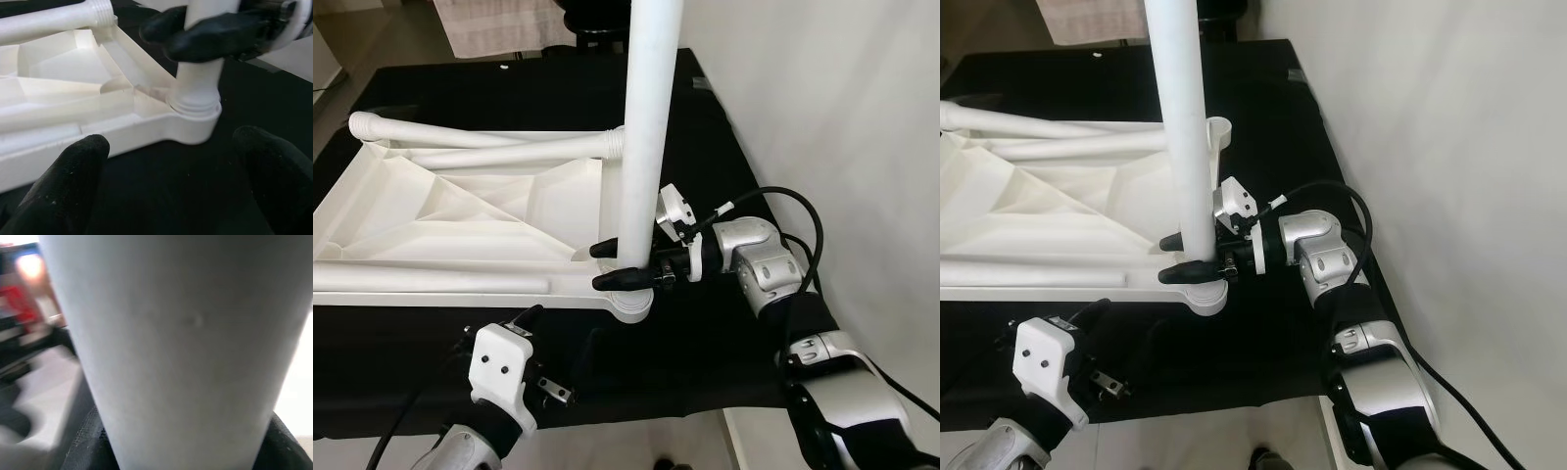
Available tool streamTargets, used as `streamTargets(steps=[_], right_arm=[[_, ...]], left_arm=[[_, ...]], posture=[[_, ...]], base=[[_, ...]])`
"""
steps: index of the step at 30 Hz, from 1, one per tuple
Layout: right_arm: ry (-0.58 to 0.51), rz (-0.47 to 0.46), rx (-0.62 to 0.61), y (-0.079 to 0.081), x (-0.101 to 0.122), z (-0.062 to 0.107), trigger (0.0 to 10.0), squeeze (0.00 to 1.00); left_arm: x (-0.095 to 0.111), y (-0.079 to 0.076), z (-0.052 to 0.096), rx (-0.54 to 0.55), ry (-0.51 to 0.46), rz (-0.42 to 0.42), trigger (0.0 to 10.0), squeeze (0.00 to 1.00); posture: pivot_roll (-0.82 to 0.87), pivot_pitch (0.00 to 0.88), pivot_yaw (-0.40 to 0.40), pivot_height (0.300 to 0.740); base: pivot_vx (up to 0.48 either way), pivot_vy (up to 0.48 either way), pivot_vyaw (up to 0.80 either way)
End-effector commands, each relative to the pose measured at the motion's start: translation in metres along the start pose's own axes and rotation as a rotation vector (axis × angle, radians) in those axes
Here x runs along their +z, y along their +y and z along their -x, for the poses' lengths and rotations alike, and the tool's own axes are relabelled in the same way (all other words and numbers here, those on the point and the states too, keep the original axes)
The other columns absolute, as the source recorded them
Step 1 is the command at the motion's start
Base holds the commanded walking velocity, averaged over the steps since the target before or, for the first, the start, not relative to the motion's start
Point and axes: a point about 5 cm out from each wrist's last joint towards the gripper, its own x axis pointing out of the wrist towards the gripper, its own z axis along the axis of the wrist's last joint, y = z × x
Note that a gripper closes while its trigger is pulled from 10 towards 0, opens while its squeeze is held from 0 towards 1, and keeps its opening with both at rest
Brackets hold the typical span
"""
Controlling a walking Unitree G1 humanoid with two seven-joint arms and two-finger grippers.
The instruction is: Building children table
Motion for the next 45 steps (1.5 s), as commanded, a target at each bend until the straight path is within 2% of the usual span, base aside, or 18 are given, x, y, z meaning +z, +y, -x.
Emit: streamTargets(steps=[1,2,4,5,6,8,9,14,15,17,18,20,21,26,28,42,44,45], right_arm=[[0.072,-0.071,-0.187,0.002,-0.023,0.005,0.0,0.0],[0.072,-0.071,-0.187,0.002,-0.023,0.005,0.0,0.0],[0.093,-0.28,-0.872,0.028,-0.044,0.015,0.0,0.0],[0.093,-0.28,-0.872,0.028,-0.044,0.015,0.0,0.0],[0.147,-0.382,-1.064,0.064,-0.054,0.02,0.0,0.0],[0.147,-0.382,-1.064,0.064,-0.054,0.02,0.0,0.0],[0.13,-0.38,-1.056,0.093,-0.046,0.004,0.0,0.0],[0.1,-0.324,-0.96,0.087,-0.043,-0.01,0.0,0.0],[0.087,-0.322,-0.938,0.08,-0.042,-0.016,8.0,0.0],[0.053,-0.318,-0.903,0.075,-0.039,-0.024,10.0,0.0],[-0.001,-0.314,-0.83,0.073,-0.031,-0.033,10.0,0.67],[-0.033,-0.313,-0.785,0.073,-0.026,-0.038,10.0,0.67],[-0.083,-0.313,-0.677,0.076,-0.016,-0.044,10.0,1.0],[-0.118,-0.23,-0.481,0.078,-0.003,-0.043,10.0,1.0],[-0.079,-0.078,-0.248,0.069,0.0,-0.033,10.0,0.0],[-0.052,0.024,-0.005,0.024,0.016,-0.024,10.0,0.0],[-0.039,0.011,0.041,0.022,0.014,-0.026,6.0,0.0],[-0.039,0.011,0.041,0.022,0.014,-0.026,6.0,0.0]], left_arm=[[-0.003,-0.001,0.003,-0.015,0.032,-0.003,10.0,0.0],[-0.003,-0.001,0.003,-0.015,0.032,-0.003,10.0,0.0],[-0.003,0.002,0.005,-0.01,0.033,-0.008,10.0,0.0],[-0.003,0.002,0.005,-0.01,0.033,-0.008,10.0,0.0],[-0.002,0.004,0.004,-0.009,0.034,-0.011,10.0,0.0],[-0.002,0.004,0.004,-0.009,0.034,-0.011,10.0,0.0],[-0.003,0.006,0.001,-0.028,0.037,-0.009,10.0,0.0],[-0.006,0.006,-0.002,-0.038,0.042,-0.004,10.0,0.0],[-0.007,0.007,-0.003,-0.036,0.043,-0.007,10.0,0.0],[-0.008,0.008,-0.003,-0.025,0.042,-0.008,10.0,0.0],[-0.008,0.009,-0.004,-0.018,0.04,-0.013,10.0,0.0],[-0.008,0.009,-0.004,-0.014,0.038,-0.017,10.0,0.0],[-0.008,0.009,-0.005,-0.009,0.035,-0.018,10.0,0.0],[-0.009,0.009,-0.006,-0.007,0.032,-0.016,10.0,0.0],[-0.008,0.008,-0.006,-0.007,0.03,-0.014,10.0,0.0],[-0.007,0.002,-0.002,-0.004,0.031,-0.013,10.0,0.0],[-0.007,0.001,-0.001,-0.008,0.033,-0.01,10.0,0.0],[-0.007,0.001,-0.001,-0.008,0.033,-0.01,10.0,0.0]], posture=[[0.04,0.307,-0.043,0.74],[0.04,0.307,-0.043,0.74],[0.03,0.317,-0.041,0.74],[0.03,0.317,-0.041,0.74],[0.02,0.327,-0.01,0.74],[0.02,0.327,-0.01,0.74],[-0.01,0.294,0.007,0.74],[0.02,0.27,-0.006,0.74],[0.01,0.258,-0.006,0.74],[0.01,0.259,-0.01,0.74],[0.02,0.252,-0.017,0.74],[0.02,0.25,-0.018,0.74],[0.02,0.24,-0.022,0.74],[0.03,0.234,-0.028,0.74],[0.04,0.234,-0.033,0.74],[0.06,0.247,-0.038,0.74],[0.06,0.25,-0.039,0.74],[0.06,0.25,-0.039,0.74]], base=[[0.0,0.0,0.0],[0.0,0.0,0.0],[0.0,0.0,0.0],[0.0,0.0,0.0],[0.0,0.0,0.0],[0.0,0.0,0.0],[0.0,0.0,0.0],[0.0,0.0,0.0],[0.0,0.0,0.0],[0.0,0.0,0.0],[0.0,0.0,0.0],[0.0,0.0,0.0],[0.0,0.0,0.0],[0.0,0.0,0.0],[0.0,0.0,0.0],[0.0,0.0,0.0],[0.0,0.0,0.0],[0.0,0.0,0.0]])
